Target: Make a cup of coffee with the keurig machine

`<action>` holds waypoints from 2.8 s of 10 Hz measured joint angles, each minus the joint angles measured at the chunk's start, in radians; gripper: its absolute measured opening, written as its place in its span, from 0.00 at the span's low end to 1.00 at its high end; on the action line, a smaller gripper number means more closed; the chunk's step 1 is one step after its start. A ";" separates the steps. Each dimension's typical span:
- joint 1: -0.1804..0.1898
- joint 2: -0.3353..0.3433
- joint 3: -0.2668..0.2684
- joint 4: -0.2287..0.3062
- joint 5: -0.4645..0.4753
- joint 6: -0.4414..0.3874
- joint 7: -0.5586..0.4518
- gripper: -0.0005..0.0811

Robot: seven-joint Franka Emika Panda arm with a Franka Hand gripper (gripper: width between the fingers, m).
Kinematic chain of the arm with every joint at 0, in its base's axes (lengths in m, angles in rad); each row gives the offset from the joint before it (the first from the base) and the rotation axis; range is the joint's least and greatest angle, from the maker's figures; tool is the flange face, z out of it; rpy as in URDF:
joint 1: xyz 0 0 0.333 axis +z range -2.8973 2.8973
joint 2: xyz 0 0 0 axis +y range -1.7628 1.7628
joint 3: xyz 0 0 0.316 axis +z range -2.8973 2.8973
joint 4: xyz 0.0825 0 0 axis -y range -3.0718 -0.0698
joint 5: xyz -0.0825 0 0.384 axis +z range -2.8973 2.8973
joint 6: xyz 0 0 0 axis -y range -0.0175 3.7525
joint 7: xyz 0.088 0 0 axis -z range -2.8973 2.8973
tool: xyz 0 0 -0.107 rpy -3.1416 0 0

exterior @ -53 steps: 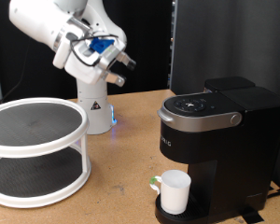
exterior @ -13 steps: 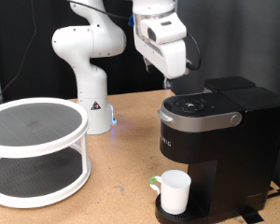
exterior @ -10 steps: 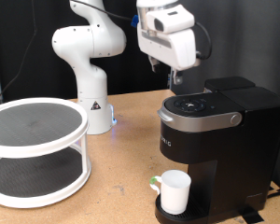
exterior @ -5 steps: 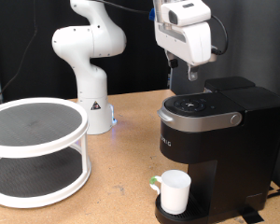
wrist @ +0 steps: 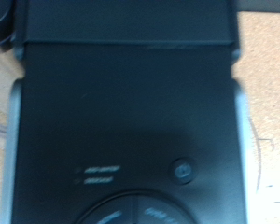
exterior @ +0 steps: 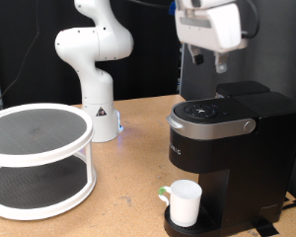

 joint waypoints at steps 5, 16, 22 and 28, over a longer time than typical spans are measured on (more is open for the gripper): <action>-0.004 0.082 0.002 0.160 -0.086 -0.171 -0.029 0.99; -0.010 0.109 -0.002 0.076 -0.119 -0.030 0.007 0.68; -0.012 0.101 -0.002 -0.033 -0.113 0.146 0.018 0.03; -0.012 0.096 0.001 -0.121 -0.094 0.293 0.018 0.01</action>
